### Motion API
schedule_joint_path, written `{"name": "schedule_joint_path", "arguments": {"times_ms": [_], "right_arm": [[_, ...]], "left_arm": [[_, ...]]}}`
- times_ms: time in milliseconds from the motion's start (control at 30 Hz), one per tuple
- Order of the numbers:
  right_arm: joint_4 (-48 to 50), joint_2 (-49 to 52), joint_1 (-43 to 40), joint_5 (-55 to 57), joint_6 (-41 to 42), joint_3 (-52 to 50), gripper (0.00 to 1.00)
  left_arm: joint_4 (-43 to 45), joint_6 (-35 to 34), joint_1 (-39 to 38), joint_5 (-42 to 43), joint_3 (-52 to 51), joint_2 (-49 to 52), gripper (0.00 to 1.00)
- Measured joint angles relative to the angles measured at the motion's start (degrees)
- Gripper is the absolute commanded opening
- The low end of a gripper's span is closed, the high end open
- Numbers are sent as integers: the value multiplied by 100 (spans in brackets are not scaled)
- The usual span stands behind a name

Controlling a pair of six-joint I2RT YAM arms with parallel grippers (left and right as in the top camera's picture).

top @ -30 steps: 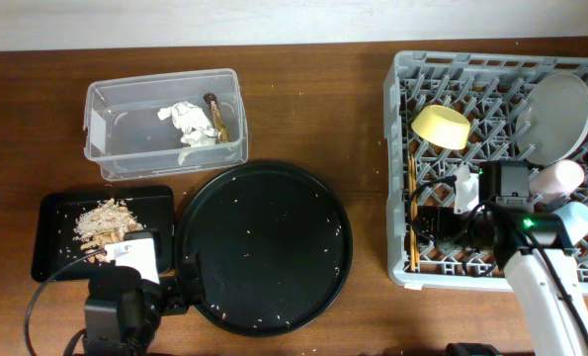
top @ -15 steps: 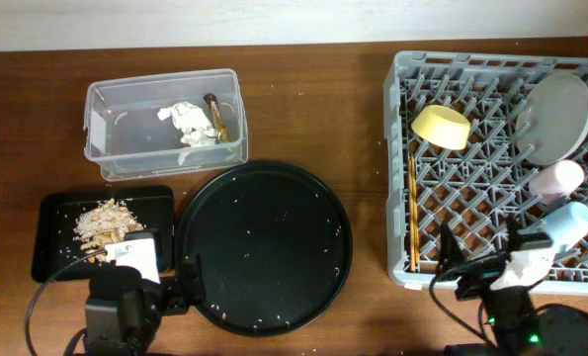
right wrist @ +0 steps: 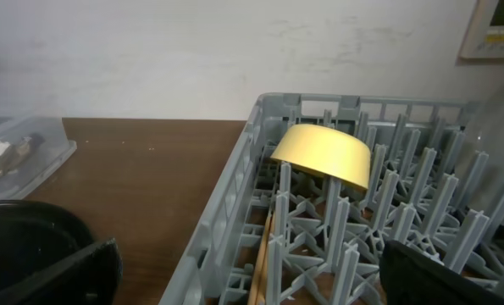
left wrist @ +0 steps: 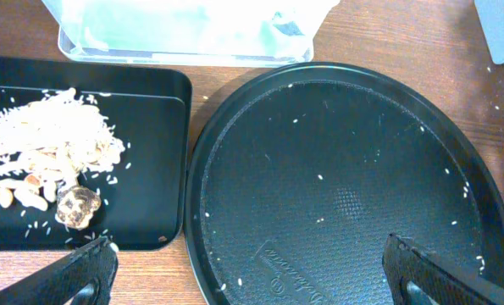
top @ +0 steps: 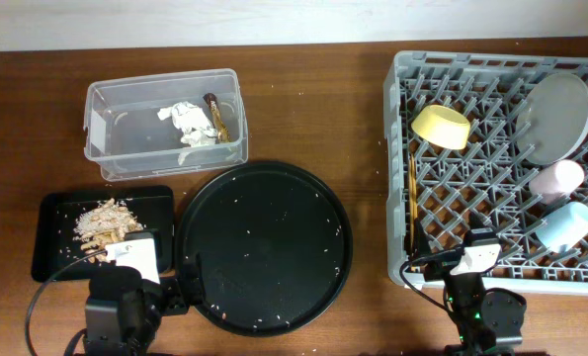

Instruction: Sort waste into correct bins and load items into the dishwasher rack

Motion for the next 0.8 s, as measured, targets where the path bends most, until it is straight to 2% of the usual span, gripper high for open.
{"name": "schedule_joint_path", "arguments": {"times_ms": [700, 800], "right_arm": [[0, 0, 0, 17, -111, 0, 98], [0, 0, 0, 15, -109, 0, 98]], "left_arm": [[-2, 0, 0, 0, 0, 0, 99], [-212, 0, 0, 0, 0, 0, 99]]}}
